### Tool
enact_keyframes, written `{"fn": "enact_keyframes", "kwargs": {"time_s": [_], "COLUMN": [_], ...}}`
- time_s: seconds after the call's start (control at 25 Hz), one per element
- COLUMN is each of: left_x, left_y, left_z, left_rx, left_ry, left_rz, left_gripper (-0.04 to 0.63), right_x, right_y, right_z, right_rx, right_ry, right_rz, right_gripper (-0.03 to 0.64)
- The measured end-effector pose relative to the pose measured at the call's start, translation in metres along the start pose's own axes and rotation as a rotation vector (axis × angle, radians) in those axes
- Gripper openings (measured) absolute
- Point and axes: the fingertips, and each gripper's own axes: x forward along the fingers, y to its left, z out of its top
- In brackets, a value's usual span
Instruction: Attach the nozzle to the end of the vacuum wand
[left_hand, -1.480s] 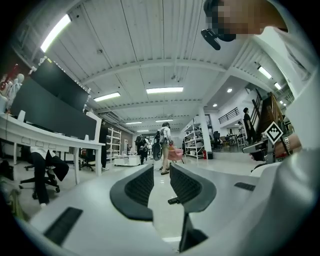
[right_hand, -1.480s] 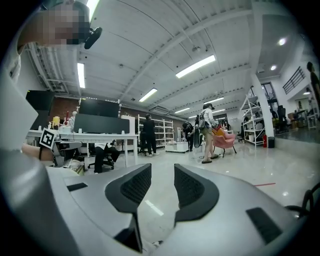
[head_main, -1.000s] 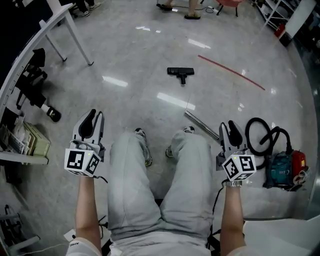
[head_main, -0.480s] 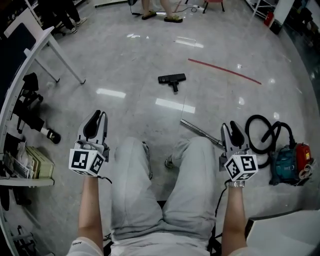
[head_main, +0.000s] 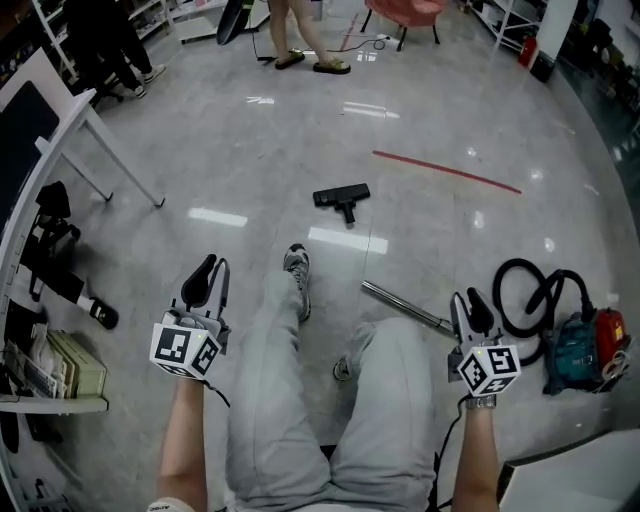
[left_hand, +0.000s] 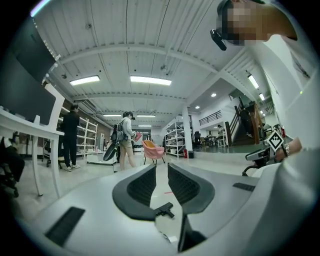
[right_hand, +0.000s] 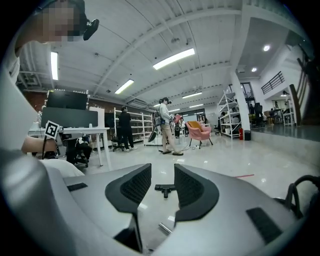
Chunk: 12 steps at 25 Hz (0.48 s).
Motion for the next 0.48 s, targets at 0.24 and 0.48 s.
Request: {"fn": "enact_keyframes", "kwargs": {"time_s": [0.24, 0.48], "left_x": [0.029, 0.087], "left_y": [0.027, 0.028], "left_z": [-0.014, -0.005], "left_rx": [-0.023, 0.029], "left_ry": [0.007, 0.014], "left_rz": [-0.031, -0.159], "left_gripper": [0.081, 0.081], "right_x": [0.041, 0.047], "right_y": [0.033, 0.019], "right_z": [0.021, 0.035], "right_rx": [-0.059, -0.088], "right_ry": [-0.019, -0.016], "right_rz": [0.045, 0.01], "right_gripper": [0.123, 0.13]}}
